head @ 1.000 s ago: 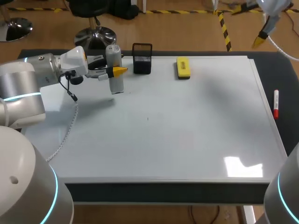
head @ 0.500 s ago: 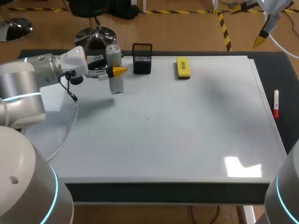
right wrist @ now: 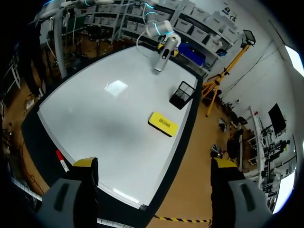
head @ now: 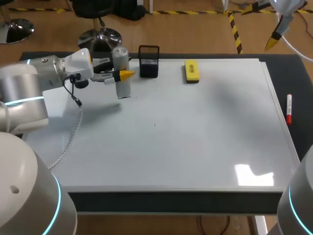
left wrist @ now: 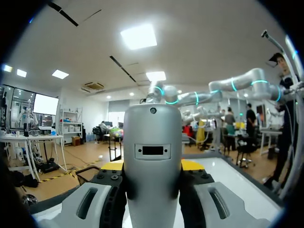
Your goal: Pick up the inspection probe, press it on each red-marked spot on the whiteboard one by one, put down the probe, pick up the eraser, and wipe off all the red marks.
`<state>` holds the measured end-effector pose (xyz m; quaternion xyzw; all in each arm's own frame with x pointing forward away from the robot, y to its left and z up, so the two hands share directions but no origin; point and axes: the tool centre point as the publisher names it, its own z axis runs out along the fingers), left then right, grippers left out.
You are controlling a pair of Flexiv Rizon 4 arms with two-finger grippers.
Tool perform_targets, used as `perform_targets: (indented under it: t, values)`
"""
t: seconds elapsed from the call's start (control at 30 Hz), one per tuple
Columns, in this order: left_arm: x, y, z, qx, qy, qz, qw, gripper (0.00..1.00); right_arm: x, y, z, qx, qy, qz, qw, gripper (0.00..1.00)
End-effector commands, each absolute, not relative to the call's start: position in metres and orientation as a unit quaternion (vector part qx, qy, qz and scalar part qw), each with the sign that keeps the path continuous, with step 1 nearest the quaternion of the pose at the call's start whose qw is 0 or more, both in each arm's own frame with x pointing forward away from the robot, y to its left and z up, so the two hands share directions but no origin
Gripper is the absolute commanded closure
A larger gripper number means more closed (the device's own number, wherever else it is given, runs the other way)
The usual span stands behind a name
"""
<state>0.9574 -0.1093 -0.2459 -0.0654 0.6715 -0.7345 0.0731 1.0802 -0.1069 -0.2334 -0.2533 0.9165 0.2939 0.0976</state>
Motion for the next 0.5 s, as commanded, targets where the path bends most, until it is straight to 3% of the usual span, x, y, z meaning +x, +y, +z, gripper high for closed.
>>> perform_targets:
  t: [0.03,0.5]
  values:
    - [0.98,-0.115,-0.236,-0.044,0.677,-0.732,0.064,1.0,1.081,-0.107,-0.233,-0.255,0.917,0.292,0.096,0.0]
    - [1.049,-0.133,-0.188,0.032,0.68,-0.73,0.053,1.0,1.081,-0.107,-0.233,-0.255,0.917,0.292,0.096,0.0]
